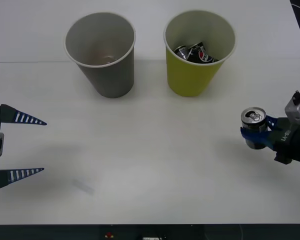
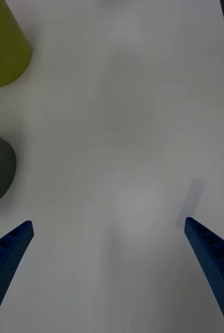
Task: Put the can into the green bin and the plastic bottle into the gray bin
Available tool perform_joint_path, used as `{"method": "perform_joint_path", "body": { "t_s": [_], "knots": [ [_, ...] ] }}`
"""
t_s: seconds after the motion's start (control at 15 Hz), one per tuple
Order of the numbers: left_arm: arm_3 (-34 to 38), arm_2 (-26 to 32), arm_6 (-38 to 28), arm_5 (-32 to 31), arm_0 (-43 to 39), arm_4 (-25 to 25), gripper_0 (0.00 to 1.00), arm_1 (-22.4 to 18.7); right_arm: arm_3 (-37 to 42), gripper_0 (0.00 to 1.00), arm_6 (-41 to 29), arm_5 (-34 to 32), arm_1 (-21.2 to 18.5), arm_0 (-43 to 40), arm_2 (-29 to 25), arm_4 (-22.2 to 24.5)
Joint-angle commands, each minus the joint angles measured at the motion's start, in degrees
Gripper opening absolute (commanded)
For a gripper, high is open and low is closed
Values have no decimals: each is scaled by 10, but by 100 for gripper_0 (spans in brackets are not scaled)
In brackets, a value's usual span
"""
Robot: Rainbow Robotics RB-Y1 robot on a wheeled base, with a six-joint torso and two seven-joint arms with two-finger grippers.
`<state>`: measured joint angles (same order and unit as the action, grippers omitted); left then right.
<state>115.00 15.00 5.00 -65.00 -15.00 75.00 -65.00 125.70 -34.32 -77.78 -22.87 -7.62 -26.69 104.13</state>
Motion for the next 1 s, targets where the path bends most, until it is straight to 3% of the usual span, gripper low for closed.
{"method": "perform_joint_path", "body": {
  "t_s": [0.07, 0.47, 0.67, 1.0],
  "knots": [
    [0, 0, 0, 0, 0, 0, 100, 0, 47, 0, -44, -42, -10, -3, -24, 5],
    [0, 0, 0, 0, 0, 0, 100, 0, 133, 0, -152, -69, -82, -7, -38, 3],
    [0, 0, 0, 0, 0, 0, 100, 0, 140, 0, -218, -122, -93, 60, -42, 13],
    [0, 0, 0, 0, 0, 0, 100, 0, 134, 0, -344, -122, -115, 185, -20, 50]
  ]
}}
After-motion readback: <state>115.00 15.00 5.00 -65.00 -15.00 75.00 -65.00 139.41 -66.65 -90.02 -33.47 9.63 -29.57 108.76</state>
